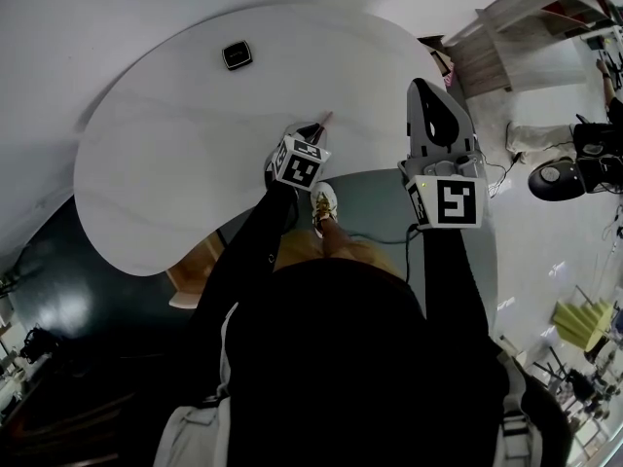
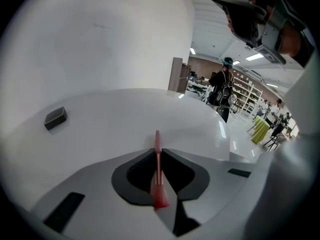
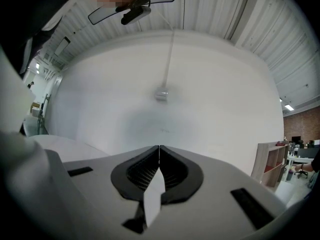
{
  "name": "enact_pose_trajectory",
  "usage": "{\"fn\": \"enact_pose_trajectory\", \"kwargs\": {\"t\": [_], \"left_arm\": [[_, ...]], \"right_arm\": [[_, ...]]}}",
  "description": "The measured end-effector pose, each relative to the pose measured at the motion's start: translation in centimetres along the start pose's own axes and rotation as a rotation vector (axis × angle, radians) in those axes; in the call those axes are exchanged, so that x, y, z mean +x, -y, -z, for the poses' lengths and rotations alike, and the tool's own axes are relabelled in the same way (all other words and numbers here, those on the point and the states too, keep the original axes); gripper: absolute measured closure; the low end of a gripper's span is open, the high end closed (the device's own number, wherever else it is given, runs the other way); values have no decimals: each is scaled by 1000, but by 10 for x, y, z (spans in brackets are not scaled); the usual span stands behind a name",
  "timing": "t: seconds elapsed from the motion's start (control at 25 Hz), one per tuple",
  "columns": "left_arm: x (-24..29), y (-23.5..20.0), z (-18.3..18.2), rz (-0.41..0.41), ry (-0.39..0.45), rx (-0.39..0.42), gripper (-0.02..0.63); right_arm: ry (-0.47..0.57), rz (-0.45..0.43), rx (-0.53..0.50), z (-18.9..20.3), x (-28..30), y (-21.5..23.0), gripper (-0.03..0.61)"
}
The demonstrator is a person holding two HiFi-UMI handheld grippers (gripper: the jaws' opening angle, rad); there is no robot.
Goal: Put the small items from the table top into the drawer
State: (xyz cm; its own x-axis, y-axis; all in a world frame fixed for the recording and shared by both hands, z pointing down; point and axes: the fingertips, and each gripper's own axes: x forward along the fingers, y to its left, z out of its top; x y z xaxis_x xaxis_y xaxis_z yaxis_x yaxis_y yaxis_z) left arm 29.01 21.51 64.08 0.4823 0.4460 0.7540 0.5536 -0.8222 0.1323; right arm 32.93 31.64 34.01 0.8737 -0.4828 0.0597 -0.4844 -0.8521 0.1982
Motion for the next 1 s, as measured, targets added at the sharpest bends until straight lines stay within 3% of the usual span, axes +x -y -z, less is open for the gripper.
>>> {"fn": "enact_pose_trajectory", "kwargs": {"t": [0.12,0.28,0.68,1.0], "left_arm": [[-8,-1,-11,-8,36,-2,560],[-40,-11,-46,-57,145,19,560],[-179,-50,-145,-266,464,129,560],[-277,-66,-174,-425,676,137,560]], "right_arm": [[6,-9,0,0,4,-1,551],[38,-34,2,-9,15,-6,551],[144,-137,21,-46,51,-41,551],[230,-263,7,-78,74,-83,551]]}}
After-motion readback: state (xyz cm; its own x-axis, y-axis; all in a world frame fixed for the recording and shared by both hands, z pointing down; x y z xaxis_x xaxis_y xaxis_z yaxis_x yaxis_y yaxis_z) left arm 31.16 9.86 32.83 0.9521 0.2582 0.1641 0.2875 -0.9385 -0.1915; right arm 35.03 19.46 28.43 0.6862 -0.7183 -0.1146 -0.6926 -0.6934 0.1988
